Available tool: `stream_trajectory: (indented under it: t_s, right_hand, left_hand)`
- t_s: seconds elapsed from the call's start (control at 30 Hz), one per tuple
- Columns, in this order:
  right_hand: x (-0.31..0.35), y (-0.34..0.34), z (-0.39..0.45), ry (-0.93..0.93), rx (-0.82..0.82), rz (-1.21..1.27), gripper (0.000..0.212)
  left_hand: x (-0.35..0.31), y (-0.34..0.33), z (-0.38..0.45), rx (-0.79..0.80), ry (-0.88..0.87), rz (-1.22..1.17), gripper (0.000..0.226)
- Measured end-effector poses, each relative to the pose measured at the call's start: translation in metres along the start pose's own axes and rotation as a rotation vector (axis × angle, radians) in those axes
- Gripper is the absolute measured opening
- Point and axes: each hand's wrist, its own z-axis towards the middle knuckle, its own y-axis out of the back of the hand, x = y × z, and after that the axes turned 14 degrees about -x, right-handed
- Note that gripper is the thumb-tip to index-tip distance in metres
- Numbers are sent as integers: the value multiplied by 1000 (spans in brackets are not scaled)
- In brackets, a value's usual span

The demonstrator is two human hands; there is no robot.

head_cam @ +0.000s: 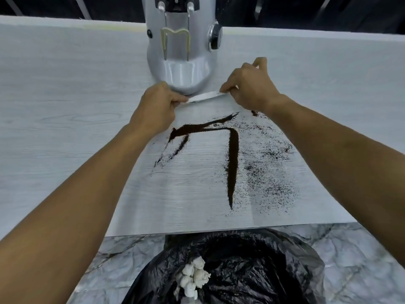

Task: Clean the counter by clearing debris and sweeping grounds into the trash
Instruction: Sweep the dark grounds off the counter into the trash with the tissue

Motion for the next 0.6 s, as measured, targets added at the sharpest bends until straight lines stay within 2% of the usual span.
stream_trajectory:
  t_s: [0.17, 0.3, 0.37, 0.5, 0.6]
  right_hand:
    - [26, -21, -5, 47, -2, -10, 33]
    - [39, -3, -29, 214, 20, 9, 25]
    - [49, 5, -30, 255, 28, 29, 27]
    - [96, 5, -2, 196, 4, 184, 34]
    - [147, -12, 22, 270, 50, 224, 35]
  left_hand:
    - [19, 6, -16, 36, 167, 30, 34]
    - [20, 31, -43, 157, 135, 25, 37]
    - [21, 49, -49, 184, 139, 22, 37]
    - [36, 95, -60, -17, 292, 59, 28]
    - [52, 125, -93, -87, 401, 145, 26]
